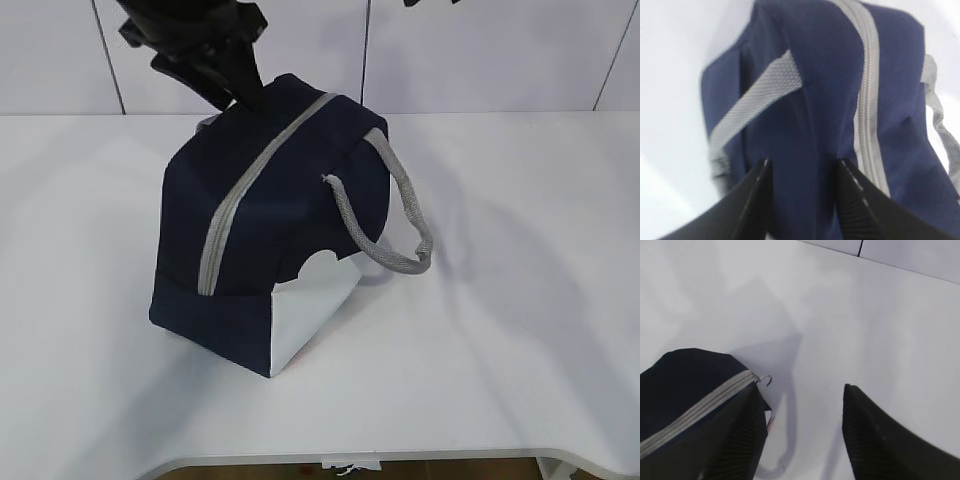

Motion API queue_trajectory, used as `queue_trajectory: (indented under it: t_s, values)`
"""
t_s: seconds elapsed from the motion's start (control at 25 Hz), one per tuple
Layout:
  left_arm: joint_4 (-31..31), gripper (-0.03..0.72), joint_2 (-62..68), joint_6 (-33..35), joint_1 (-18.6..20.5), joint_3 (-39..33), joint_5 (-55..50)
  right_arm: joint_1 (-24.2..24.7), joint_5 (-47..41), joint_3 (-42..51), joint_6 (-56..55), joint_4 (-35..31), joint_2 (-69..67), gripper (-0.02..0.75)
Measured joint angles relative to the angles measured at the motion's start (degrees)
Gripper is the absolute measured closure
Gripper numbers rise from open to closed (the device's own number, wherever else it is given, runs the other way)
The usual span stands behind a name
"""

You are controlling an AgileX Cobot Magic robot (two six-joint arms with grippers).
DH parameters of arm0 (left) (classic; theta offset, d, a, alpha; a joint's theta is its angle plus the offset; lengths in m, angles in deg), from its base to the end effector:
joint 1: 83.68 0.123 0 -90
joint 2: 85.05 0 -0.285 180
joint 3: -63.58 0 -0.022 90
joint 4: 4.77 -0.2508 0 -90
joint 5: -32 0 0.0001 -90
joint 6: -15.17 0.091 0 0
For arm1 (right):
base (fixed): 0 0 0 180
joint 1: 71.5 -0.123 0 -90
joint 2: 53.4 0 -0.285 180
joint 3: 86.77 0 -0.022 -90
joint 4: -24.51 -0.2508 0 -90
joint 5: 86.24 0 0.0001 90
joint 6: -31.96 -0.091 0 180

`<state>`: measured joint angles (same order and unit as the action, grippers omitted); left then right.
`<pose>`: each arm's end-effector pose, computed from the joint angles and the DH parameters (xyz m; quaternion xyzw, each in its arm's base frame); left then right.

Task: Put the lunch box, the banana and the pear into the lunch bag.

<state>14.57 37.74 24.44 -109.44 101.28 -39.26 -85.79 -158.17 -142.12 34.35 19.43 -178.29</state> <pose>0.3824 -0.2162 0.3274 0.2711 0.9262 -0.1940 0.1760 0.4311 0.1177 0.3941 -0.1377 0.9330 0.0782 0.3232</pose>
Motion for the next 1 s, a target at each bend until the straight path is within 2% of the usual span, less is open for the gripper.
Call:
queue_trajectory:
  t_s: [0.32,0.44,0.68,1.0]
  values:
    - [-5.68,0.359,-8.39,-1.69,0.0,0.0,-0.11,0.0,0.0,18.64,0.0,2.58,15.0,0.316]
    - [-7.07,0.359,-12.68,-2.07,0.0,-1.99,-0.19,0.0,0.0,25.8,0.0,2.73,21.84,0.331]
    - [-11.66,0.359,-25.03,-2.2,0.0,-13.45,-0.47,0.0,-0.03,37.61,0.02,3.86,35.14,0.344]
    - [-12.26,0.359,-42.95,-2.46,0.0,-28.29,-0.96,0.0,-0.17,50.62,0.02,5.08,52.44,0.349]
